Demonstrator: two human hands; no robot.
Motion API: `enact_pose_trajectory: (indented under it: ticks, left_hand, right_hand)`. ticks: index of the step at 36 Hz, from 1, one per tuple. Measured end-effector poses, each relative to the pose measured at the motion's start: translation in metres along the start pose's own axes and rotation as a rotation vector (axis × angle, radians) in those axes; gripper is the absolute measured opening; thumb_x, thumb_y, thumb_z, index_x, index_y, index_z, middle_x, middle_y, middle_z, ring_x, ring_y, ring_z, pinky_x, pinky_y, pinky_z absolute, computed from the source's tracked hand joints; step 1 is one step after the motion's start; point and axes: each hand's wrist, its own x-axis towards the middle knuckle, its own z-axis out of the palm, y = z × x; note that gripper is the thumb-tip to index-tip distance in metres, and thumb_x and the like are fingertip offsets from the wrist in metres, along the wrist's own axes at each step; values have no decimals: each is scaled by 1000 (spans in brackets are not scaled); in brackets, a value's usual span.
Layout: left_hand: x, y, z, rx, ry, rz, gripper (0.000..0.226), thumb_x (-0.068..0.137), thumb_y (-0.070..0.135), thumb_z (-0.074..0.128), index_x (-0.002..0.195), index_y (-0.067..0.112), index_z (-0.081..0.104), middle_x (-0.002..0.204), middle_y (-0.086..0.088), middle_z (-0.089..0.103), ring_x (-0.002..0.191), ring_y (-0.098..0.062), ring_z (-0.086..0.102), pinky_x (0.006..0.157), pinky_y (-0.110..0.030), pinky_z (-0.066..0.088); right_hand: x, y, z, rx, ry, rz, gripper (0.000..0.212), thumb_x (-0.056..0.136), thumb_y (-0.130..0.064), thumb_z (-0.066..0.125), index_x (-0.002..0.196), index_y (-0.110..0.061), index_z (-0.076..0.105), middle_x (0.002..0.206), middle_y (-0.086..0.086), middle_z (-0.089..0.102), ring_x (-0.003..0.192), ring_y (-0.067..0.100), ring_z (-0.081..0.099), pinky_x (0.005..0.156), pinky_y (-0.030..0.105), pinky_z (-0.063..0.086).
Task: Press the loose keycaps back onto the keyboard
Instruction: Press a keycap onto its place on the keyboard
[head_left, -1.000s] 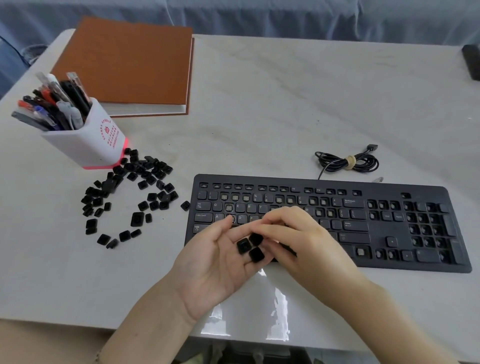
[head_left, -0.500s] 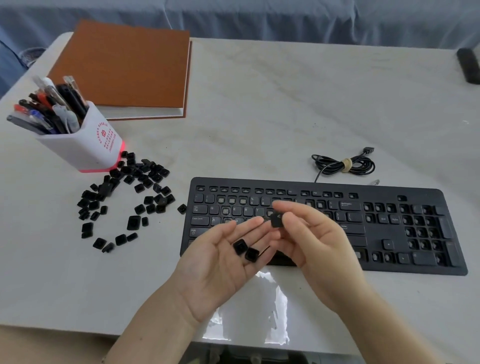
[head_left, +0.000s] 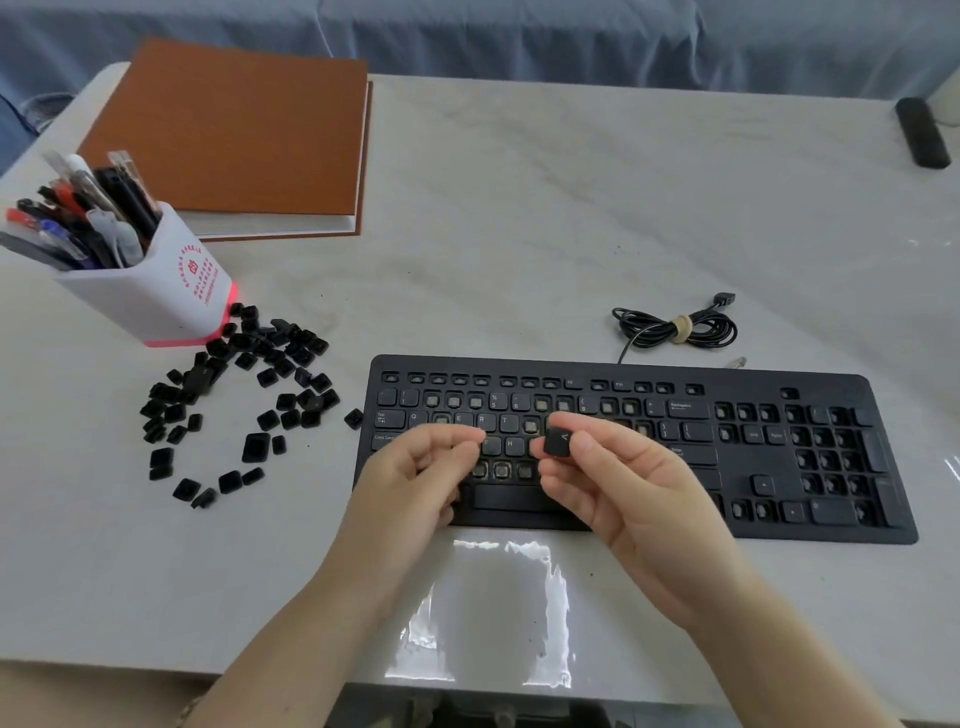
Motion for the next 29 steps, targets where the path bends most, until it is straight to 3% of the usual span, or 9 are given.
enact_pose_trajectory:
  ticks: [3, 6, 10, 16, 22, 29]
  left_hand:
    - [0, -1, -1, 268, -9, 266, 15, 80, 17, 69, 88, 29, 70, 57, 9, 39, 57, -3, 42, 62, -12, 38]
    - [2, -1, 2, 373, -51, 348, 17, 78, 19, 73, 84, 34, 70, 56, 9, 38, 55, -2, 41, 60, -8, 35]
    - [6, -4, 8, 449, -140, 323, 13, 79, 22, 73, 69, 30, 73, 52, 9, 37, 53, 0, 42, 58, -10, 34]
    - [8, -4, 11, 409, -257, 200, 15, 81, 23, 71, 67, 23, 73, 54, 1, 37, 57, -9, 39, 55, -15, 30]
    - [5, -8, 6, 475, -228, 199, 20, 80, 20, 70, 61, 23, 70, 54, 3, 35, 55, -7, 37, 53, -16, 30]
    - [4, -20, -6, 478, -141, 172, 20, 79, 20, 71, 60, 14, 69, 47, 11, 33, 48, -4, 34, 48, -14, 28]
  right_hand:
    - [1, 4, -6, -201, 18, -18, 19, 86, -3, 53, 88, -11, 71, 79, 10, 71, 68, 12, 66, 64, 18, 54]
    - [5, 8, -11, -474, 32, -59, 27, 90, -2, 53, 86, -21, 71, 74, 4, 70, 65, 7, 64, 67, 18, 54]
    - [6, 13, -17, -736, 30, -137, 28, 90, -4, 54, 88, -30, 65, 67, -6, 67, 63, 1, 62, 65, 12, 49]
    - [6, 20, -21, -808, 7, -191, 26, 85, -3, 62, 77, -28, 62, 66, -15, 67, 60, 1, 61, 61, 9, 46]
    - [9, 29, -18, -734, 0, -183, 28, 83, -1, 63, 75, -28, 65, 59, -11, 66, 56, 0, 59, 59, 10, 46]
    - [9, 43, -16, -937, -16, -295, 37, 69, -11, 80, 77, -42, 60, 72, -30, 63, 70, -3, 60, 67, 6, 44]
